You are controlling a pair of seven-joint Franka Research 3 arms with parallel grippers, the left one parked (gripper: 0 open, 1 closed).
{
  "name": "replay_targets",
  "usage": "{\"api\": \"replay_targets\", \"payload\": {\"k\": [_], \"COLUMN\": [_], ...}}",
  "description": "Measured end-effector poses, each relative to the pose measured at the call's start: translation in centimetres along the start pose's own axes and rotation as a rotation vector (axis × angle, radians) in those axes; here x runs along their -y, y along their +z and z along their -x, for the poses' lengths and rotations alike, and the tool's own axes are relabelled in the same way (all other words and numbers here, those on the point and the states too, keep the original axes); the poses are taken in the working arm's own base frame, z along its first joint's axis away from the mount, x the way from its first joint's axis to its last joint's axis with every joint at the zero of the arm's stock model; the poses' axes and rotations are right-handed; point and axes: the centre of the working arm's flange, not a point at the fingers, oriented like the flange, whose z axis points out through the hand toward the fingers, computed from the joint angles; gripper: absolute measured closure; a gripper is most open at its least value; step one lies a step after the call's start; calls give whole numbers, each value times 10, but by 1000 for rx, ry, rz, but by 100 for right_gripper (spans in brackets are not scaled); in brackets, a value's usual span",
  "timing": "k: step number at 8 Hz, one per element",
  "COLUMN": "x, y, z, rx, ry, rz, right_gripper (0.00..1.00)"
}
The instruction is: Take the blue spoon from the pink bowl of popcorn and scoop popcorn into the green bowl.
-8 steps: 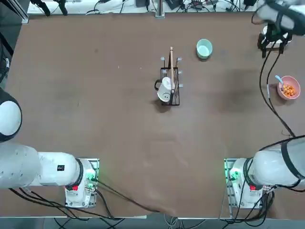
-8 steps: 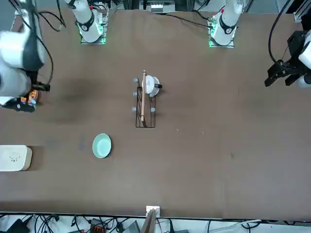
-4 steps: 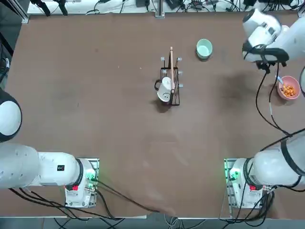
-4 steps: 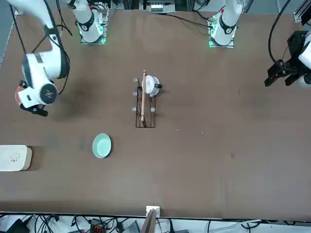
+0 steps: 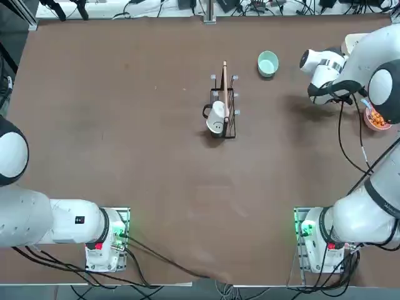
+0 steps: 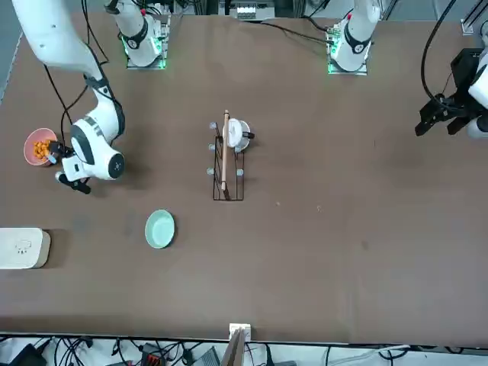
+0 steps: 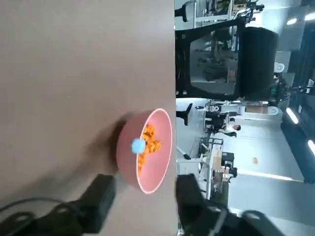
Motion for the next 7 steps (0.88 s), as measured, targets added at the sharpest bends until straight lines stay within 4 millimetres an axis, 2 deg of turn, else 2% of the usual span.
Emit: {"api": "replay_targets", "payload": {"k": [4,7], "x": [17,26], "y": [22,50], "z": [-8,-18], "rx": [-12,-7], "ry": [9,3], "rz": [73,120], "right_gripper": [38,39]}}
